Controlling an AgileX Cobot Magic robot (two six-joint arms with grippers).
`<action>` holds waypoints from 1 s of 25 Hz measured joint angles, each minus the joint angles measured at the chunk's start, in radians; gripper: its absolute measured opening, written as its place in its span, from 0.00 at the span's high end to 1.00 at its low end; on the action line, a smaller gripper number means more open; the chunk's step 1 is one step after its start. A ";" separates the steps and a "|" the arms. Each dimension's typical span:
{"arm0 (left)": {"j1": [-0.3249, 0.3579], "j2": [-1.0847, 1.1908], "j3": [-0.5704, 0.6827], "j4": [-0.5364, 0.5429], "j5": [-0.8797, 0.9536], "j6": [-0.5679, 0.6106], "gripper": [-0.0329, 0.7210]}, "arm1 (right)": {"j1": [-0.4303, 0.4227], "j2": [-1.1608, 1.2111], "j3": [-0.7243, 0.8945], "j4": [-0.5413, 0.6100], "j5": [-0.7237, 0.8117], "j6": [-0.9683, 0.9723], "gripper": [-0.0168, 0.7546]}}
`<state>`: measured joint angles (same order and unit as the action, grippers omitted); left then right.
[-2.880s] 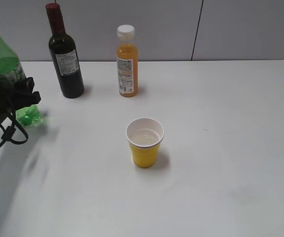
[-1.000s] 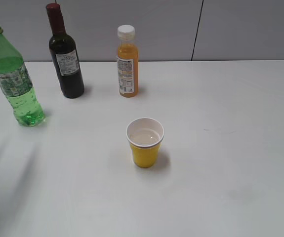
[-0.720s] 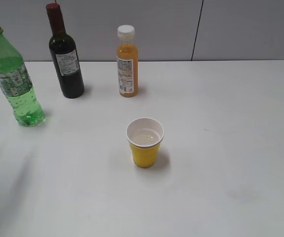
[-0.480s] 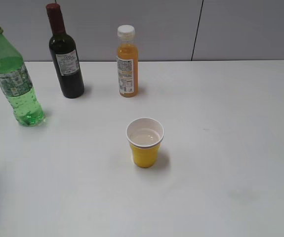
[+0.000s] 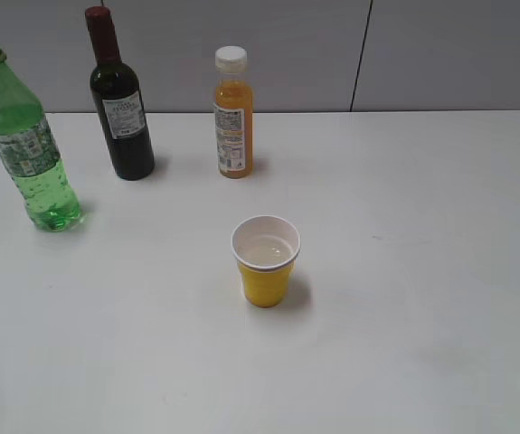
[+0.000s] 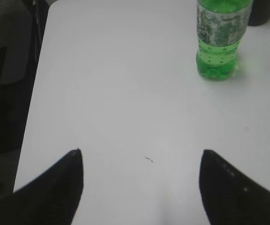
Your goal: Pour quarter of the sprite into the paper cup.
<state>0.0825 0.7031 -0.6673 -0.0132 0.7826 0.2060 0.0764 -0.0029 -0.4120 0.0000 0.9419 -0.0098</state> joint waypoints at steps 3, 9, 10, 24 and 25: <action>0.000 -0.085 0.032 0.000 0.049 -0.022 0.18 | 0.000 0.000 0.000 0.000 0.000 0.000 0.21; 0.000 -0.231 0.097 -0.008 0.149 -0.059 0.18 | 0.000 0.000 0.000 0.000 0.000 0.000 0.21; 0.000 -0.253 0.099 -0.016 0.158 -0.062 0.18 | 0.000 0.000 0.000 0.000 0.000 0.000 0.21; -0.060 -0.500 0.140 -0.077 0.244 -0.072 0.18 | 0.000 0.000 0.000 0.000 0.001 0.000 0.21; -0.067 -0.514 0.140 -0.076 0.245 -0.072 0.18 | 0.000 0.000 0.000 0.000 0.001 0.000 0.21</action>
<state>0.0151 0.1893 -0.5269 -0.0897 1.0280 0.1335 0.0764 -0.0029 -0.4120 0.0000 0.9428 -0.0098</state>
